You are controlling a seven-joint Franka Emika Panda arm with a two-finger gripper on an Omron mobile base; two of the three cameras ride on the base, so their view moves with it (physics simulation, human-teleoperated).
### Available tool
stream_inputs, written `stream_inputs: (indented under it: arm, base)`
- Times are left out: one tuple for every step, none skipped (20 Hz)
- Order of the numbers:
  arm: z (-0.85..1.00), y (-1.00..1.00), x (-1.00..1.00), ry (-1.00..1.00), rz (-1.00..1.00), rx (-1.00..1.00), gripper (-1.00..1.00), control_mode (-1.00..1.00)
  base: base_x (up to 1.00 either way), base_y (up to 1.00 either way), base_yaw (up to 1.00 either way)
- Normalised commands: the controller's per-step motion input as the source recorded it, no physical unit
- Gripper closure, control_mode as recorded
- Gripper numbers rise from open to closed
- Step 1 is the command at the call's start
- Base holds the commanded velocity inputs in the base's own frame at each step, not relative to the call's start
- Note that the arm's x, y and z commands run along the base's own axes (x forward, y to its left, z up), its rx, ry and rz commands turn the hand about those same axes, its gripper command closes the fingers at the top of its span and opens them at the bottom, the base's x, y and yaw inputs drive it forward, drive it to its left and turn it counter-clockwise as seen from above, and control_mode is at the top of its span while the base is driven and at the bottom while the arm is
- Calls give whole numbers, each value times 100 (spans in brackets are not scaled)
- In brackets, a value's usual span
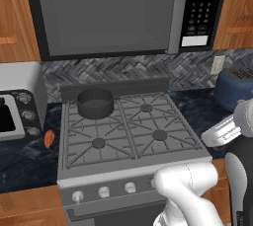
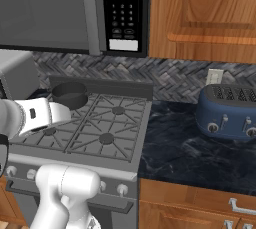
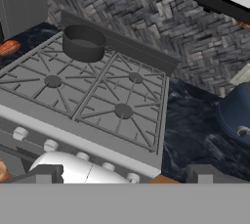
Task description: Turn on the burner for the pot on the stove. Wait thirty seconds for the pot to heat up. Then add the sweet potato to the pot.
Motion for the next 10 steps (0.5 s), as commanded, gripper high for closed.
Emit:
stream_inputs:
  arm:
    - [0,0,0,0,0,0,-100,-100]
    - [0,0,0,0,0,0,-100,-100]
    - [0,0,0,0,0,0,-100,-100]
    - [0,0,0,0,0,0,-100,-100]
    - [0,0,0,0,0,0,-100,-100]
    - [0,0,0,0,0,0,-100,-100]
    - [0,0,0,0,0,0,-100,-100]
    - [0,0,0,0,0,0,-100,-100]
    - [0,0,0,0,0,0,-100,-100]
    - [0,0,0,0,0,0,-100,-100]
  base:
    - [0,0,0]
    - [0,0,0]
    - [0,0,0]
    - [0,0,0]
    - [0,0,0]
    - [0,0,0]
    - [0,0,0]
    - [0,0,0]
    - [0,0,0]
    - [0,0,0]
